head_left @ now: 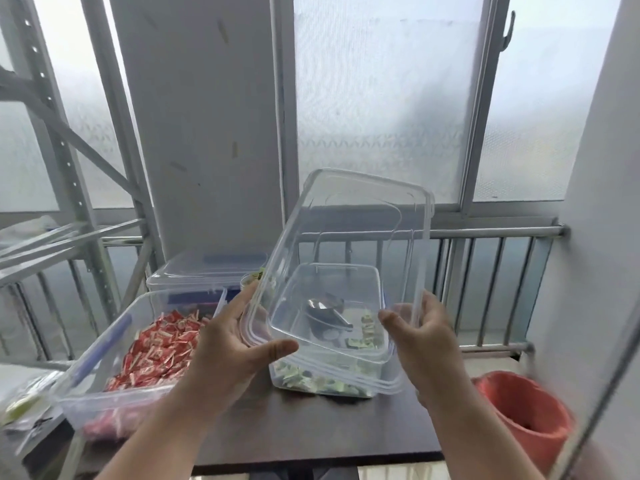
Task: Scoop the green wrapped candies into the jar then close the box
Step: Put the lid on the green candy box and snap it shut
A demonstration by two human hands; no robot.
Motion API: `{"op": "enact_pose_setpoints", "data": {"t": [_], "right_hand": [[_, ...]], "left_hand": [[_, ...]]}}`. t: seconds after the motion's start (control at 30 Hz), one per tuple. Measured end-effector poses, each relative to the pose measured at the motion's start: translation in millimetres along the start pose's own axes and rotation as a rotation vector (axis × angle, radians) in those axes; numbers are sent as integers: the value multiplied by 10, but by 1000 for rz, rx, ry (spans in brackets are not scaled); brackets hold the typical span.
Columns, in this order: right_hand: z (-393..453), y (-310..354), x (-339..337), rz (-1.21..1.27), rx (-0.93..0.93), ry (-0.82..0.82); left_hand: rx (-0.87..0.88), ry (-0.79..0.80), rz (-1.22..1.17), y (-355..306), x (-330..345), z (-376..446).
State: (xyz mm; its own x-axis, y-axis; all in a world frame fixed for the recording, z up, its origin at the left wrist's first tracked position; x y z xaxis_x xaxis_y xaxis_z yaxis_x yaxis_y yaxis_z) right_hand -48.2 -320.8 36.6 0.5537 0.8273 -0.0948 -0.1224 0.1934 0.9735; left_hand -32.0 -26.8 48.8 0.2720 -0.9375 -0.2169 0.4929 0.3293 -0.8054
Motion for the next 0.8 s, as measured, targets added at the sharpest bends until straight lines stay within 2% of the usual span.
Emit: {"op": "enact_pose_setpoints", "data": {"t": [0.1, 0.2, 0.37, 0.57, 0.67, 0.8], "right_hand": [[12, -60, 205, -215, -100, 56], [180, -179, 358, -341, -129, 104], [409, -303, 481, -367, -134, 127], [375, -419, 472, -344, -184, 122], [429, -444, 461, -358, -179, 153], [557, -463, 322, -352, -147, 83]], "left_hand": [[-74, -20, 30, 233, 69, 78], [-75, -12, 119, 351, 154, 132], [-126, 22, 242, 548, 236, 260], [-177, 75, 255, 780, 292, 213], [-162, 70, 282, 766, 310, 197], [-133, 38, 334, 605, 468, 108]]}}
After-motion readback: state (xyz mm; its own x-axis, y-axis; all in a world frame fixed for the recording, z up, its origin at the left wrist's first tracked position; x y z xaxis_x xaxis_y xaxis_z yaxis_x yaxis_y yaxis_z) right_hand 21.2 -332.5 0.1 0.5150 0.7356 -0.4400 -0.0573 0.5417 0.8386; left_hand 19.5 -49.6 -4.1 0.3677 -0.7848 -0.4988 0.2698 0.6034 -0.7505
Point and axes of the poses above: each hand's wrist, its own z-axis towards the middle knuckle, its own x-axis out of the palm, y = z × x, the point moved 6 cm from there along z, towards the middle knuckle, and after that the axes turned 12 degrees about -y, right-handed, at the moved point
